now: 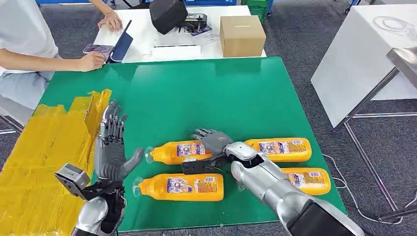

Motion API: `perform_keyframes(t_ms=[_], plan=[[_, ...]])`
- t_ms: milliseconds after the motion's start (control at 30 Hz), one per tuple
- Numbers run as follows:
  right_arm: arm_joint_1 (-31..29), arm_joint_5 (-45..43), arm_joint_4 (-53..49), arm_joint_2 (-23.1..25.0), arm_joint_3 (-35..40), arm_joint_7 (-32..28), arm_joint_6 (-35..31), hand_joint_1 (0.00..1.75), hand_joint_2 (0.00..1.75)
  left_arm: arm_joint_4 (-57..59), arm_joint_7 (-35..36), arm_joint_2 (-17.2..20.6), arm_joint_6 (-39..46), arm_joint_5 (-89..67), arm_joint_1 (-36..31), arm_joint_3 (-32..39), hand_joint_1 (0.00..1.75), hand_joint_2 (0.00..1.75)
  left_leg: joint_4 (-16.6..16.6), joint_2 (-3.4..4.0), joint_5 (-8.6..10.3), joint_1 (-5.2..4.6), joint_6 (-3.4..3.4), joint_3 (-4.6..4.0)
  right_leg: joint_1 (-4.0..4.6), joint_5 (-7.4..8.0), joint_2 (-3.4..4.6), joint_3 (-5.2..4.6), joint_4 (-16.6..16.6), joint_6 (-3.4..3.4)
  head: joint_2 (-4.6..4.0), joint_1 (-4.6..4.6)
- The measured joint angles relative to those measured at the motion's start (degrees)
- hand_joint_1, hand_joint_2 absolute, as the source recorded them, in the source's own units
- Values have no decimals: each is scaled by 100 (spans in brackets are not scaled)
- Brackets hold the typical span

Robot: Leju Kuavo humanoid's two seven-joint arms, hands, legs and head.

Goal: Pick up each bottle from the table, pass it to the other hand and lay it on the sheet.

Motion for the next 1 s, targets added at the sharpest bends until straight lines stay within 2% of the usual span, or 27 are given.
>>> perform_keyframes(t_ms=[933, 967, 1000], plan=[[-182, 57, 483, 103, 162, 90, 31, 0, 175, 114, 0, -28, 0, 2, -55, -48, 0, 175, 1, 0, 0, 0, 0, 2, 0, 0, 0, 1, 0, 0, 0, 2], [-182, 66, 486, 103, 162, 94, 37, 5, 175, 114, 0, -28, 2, 0, -55, -48, 0, 175, 1, 0, 0, 0, 0, 1, 0, 0, 0, 1, 0, 0, 0, 2], [-186, 88, 490, 103, 168, 124, 48, 49, 175, 114, 0, -28, 0, 0, -57, -48, 0, 175, 1, 0, 0, 0, 0, 1, 0, 0, 0, 1, 0, 0, 0, 2]])
